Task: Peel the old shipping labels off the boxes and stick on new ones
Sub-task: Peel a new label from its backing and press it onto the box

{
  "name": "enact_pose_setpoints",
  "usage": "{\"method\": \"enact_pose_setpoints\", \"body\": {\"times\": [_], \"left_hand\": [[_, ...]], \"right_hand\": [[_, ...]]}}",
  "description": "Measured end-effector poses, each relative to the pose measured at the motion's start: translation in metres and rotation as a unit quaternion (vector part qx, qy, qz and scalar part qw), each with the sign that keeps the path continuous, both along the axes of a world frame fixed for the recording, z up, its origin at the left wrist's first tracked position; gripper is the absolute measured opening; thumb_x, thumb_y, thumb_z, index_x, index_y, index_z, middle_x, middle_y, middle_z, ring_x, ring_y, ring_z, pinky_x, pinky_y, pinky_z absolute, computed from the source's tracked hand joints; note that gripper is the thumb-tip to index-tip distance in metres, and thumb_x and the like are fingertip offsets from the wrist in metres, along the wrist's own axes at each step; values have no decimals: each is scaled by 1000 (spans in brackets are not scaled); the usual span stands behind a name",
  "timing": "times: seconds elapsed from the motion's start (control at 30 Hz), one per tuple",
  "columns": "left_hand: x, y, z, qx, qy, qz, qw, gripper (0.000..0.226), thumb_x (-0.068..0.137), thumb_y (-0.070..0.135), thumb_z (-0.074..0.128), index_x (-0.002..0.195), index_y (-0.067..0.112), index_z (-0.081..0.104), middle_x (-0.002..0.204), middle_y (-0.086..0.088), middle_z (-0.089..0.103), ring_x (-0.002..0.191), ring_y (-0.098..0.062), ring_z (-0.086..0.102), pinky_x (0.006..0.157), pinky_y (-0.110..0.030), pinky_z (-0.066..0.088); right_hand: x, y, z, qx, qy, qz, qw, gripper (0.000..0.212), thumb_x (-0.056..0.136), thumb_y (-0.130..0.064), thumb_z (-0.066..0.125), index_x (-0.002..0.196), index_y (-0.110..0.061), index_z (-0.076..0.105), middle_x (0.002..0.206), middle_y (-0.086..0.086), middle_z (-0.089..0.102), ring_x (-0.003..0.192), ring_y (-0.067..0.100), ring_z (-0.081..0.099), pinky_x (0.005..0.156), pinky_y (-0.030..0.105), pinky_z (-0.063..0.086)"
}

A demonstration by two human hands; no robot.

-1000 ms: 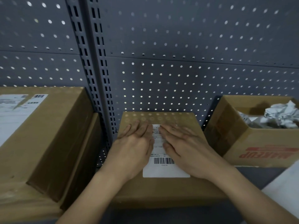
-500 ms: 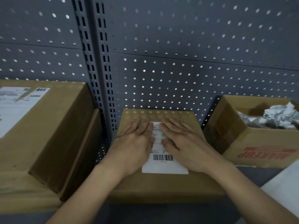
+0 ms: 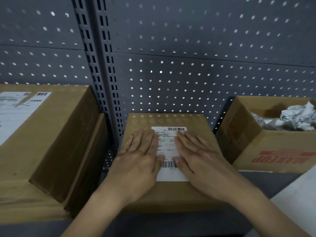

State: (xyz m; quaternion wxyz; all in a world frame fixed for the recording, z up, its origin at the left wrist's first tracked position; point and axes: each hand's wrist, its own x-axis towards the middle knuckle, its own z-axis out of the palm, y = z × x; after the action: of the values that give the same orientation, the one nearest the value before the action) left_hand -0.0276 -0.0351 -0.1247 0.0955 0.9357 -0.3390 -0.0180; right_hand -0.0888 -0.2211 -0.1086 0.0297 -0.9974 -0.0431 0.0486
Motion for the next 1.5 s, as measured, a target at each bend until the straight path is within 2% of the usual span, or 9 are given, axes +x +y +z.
{"method": "enact_pose_setpoints", "body": {"times": [0.2, 0.4, 0.57, 0.77, 0.9, 1.1, 1.3, 1.43, 1.5], "left_hand": [[1, -1, -1, -11, -16, 3, 1000, 88, 74, 59, -20, 154, 23, -11, 160, 8, -18, 144, -10, -25, 117, -28, -16], [-1, 7, 4, -66, -23, -2, 998, 85, 81, 64, -11, 156, 24, -3, 162, 8, -10, 146, -8, -19, 112, -21, -17], [-11, 11, 0, -54, -29, -21, 998, 94, 78, 66, -27, 156, 23, 4, 162, 8, -4, 147, -12, -16, 114, -26, -16], [-11, 11, -8, -29, -11, -1, 1000, 79, 95, 58, -8, 151, 20, 31, 158, 4, 26, 148, -17, 12, 118, -38, 10], [-12, 10, -7, -45, -15, 0, 999, 95, 78, 66, -29, 156, 27, 8, 161, 11, 0, 148, -10, -11, 117, -27, -7], [-9, 11, 1, -91, -1, 13, 996, 85, 80, 65, 0, 155, 30, 16, 161, 15, 4, 147, -3, -10, 113, -17, -13], [-4, 22, 7, -137, 37, 71, 987, 68, 96, 59, 28, 155, 32, 8, 161, 12, -5, 147, -10, -18, 118, -28, -10], [0, 31, 5, -190, 147, 156, 958, 80, 92, 59, 43, 155, 34, 1, 163, 9, -6, 149, -15, -11, 120, -33, 1], [-2, 31, 7, -235, 194, 183, 935, 86, 89, 58, 51, 155, 31, 2, 162, 8, 6, 148, -10, 8, 115, -25, 14]], "right_hand": [[1, 0, 2, -6, -4, -1, 1000, 82, 86, -64, -7, 155, -21, -3, 161, -7, -12, 145, 3, -18, 120, 28, -11], [-12, 5, 10, 92, -51, 34, 994, 66, 94, -56, 10, 152, -28, 26, 159, -17, 9, 143, -9, -7, 116, 15, -9], [-19, 4, -5, 54, -64, 60, 995, 61, 100, -51, 13, 149, -22, 36, 158, -8, 21, 147, 3, 8, 118, 25, 0], [-19, 2, -11, 41, -65, 52, 996, 63, 101, -51, 10, 145, -21, 43, 155, -6, 31, 146, 7, 19, 115, 29, 8], [-18, 2, -8, 57, -69, 52, 995, 66, 98, -56, 7, 148, -25, 37, 157, -11, 23, 147, 1, 10, 117, 25, 2], [-19, 4, 1, 117, -78, 18, 990, 62, 94, -60, 23, 150, -35, 30, 158, -20, 15, 143, -11, 0, 116, 12, -4], [-24, -11, 8, 188, -145, -63, 969, 53, 97, -43, 46, 148, -34, 34, 157, -23, 19, 142, -12, 6, 110, 7, 10], [-29, -24, -1, 228, -101, -167, 954, 70, 96, -47, 48, 155, -30, 15, 161, -16, 7, 147, 1, 4, 115, 18, 9], [-30, -27, -5, 255, -90, -202, 941, 77, 93, -53, 48, 155, -28, 11, 160, -11, 17, 146, 10, 19, 114, 23, 21]]}}
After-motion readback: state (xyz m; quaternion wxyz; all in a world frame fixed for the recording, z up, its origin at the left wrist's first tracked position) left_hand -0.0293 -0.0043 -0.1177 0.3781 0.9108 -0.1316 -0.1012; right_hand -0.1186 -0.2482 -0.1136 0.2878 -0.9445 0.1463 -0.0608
